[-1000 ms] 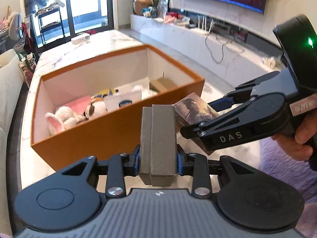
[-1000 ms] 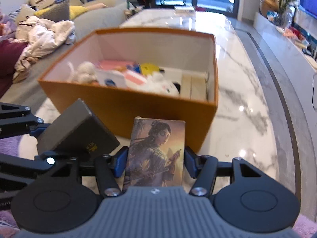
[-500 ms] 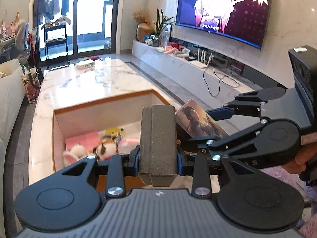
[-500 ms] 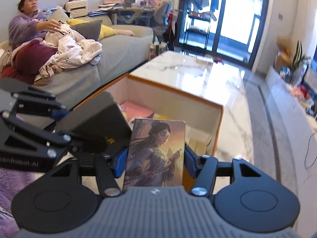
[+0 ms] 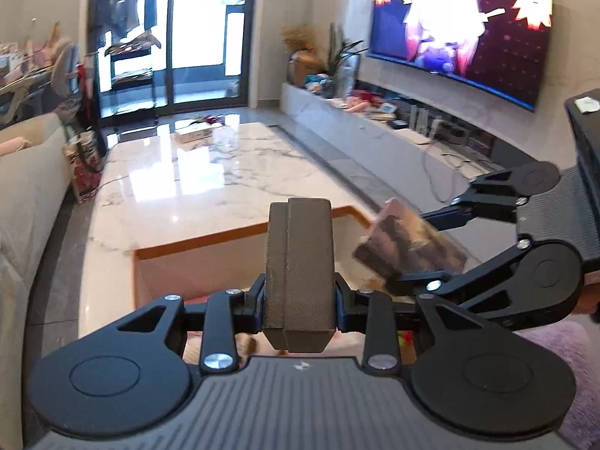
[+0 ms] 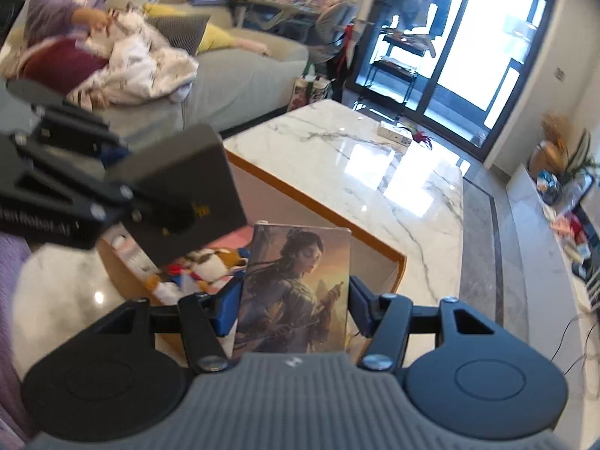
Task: Organize objects
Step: 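Lift the gray box with left tool while right tool carries the card over the orange box, then lower the illustrated card into the orange box and open the right tool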
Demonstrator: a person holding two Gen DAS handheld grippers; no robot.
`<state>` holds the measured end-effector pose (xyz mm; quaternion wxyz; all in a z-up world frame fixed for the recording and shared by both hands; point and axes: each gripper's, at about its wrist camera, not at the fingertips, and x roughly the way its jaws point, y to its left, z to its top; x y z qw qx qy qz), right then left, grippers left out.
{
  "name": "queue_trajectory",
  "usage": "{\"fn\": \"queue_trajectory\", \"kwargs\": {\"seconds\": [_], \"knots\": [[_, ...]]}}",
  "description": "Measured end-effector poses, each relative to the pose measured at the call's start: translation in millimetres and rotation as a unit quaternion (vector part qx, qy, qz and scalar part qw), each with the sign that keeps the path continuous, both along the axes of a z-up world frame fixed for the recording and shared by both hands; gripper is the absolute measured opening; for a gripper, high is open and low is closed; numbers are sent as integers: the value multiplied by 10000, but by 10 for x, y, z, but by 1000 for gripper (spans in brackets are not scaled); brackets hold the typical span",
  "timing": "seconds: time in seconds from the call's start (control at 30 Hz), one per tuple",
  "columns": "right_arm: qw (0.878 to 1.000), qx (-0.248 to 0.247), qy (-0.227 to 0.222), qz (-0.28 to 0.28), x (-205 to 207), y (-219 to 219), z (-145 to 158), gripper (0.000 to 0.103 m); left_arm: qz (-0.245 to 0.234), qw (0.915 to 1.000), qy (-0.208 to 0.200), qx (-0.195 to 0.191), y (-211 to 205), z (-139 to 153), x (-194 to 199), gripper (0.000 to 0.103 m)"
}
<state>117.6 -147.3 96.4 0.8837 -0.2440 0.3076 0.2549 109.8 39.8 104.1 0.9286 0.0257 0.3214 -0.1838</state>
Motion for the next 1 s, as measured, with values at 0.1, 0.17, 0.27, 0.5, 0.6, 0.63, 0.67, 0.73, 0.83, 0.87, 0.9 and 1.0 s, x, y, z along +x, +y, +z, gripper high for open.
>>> {"fn": "queue_trajectory", "kwargs": {"seconds": [0.1,0.17,0.27,0.5,0.6,0.63,0.67,0.73,0.83,0.87,0.9,1.0], "knots": [[9995,-280,-4,166,222,39,-25,61,216,9997,92,70,91,-57,137,38],[9984,-452,24,351,363,75,-57,61,312,9993,188,25,159,-94,241,38],[9942,-794,102,722,544,185,-142,61,456,9985,305,-30,266,-155,367,38],[9746,-1762,312,1348,954,479,-497,61,582,9968,528,-136,425,-296,553,38],[9623,-2188,396,1568,1077,586,-666,61,565,9964,621,-145,435,-347,605,38],[9563,-2364,457,1662,1123,617,-719,61,564,9962,645,-129,434,-361,614,38],[9502,-2524,526,1752,1151,697,-762,61,563,9962,658,-119,430,-373,615,38],[9397,-2761,680,1898,1239,765,-828,61,561,9960,684,-145,410,-386,627,38],[9267,-2987,859,2113,1330,858,-915,61,556,9956,724,-229,419,-407,641,38],[9225,-3049,907,2185,1347,887,-951,61,557,9955,733,-246,421,-412,637,38],[9192,-3100,939,2240,1363,903,-976,61,559,9953,743,-255,426,-417,639,38],[9132,-3140,1003,2396,1377,901,-1030,61,552,9952,771,-236,438,-427,627,38]]}}
